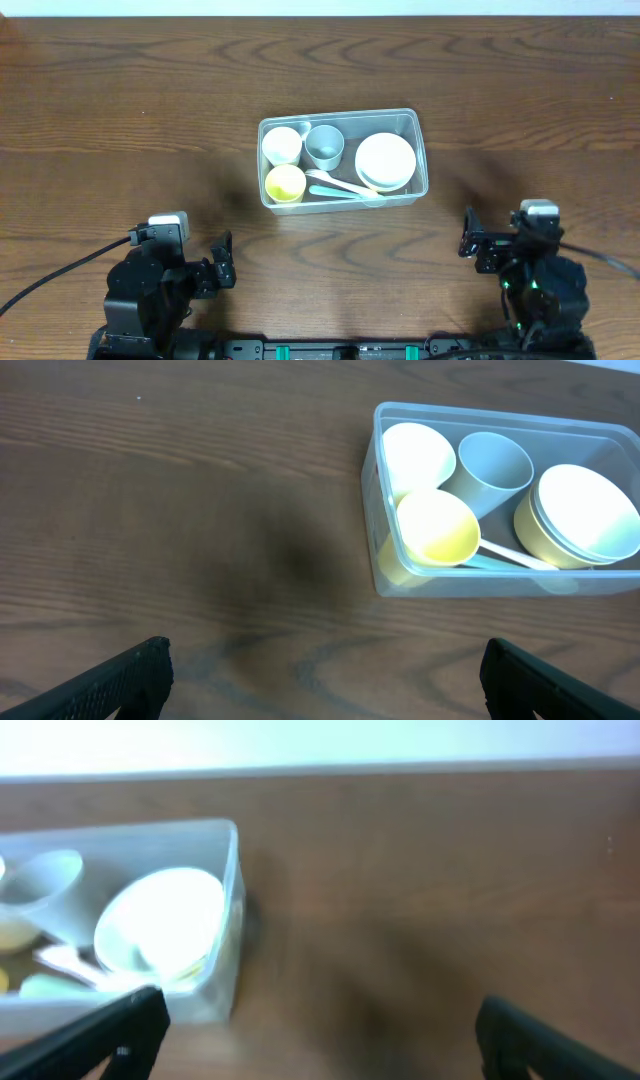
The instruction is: Pack container
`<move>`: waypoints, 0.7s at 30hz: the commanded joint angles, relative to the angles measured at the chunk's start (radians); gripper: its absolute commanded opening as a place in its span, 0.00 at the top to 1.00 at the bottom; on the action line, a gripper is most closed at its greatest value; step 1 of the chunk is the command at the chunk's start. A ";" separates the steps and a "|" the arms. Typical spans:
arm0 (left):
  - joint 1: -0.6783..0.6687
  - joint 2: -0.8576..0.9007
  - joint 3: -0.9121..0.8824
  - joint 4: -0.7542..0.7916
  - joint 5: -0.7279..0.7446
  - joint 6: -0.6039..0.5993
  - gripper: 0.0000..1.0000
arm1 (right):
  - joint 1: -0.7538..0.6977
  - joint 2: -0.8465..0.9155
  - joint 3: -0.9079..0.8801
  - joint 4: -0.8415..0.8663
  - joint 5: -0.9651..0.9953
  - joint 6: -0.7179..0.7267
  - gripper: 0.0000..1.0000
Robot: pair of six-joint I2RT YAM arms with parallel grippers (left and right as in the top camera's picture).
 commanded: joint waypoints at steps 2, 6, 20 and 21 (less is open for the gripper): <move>0.004 0.000 -0.001 0.002 -0.011 -0.013 0.02 | -0.041 -0.119 -0.131 0.121 -0.101 -0.097 0.01; 0.004 0.000 -0.001 0.002 -0.011 -0.013 0.02 | -0.043 -0.196 -0.219 0.284 -0.101 -0.142 0.01; 0.004 0.000 -0.001 0.002 -0.011 -0.013 0.02 | -0.074 -0.230 -0.392 0.551 -0.116 -0.391 0.01; 0.004 0.000 -0.001 0.002 -0.011 -0.013 0.02 | -0.076 -0.230 -0.391 0.505 -0.117 -0.385 0.01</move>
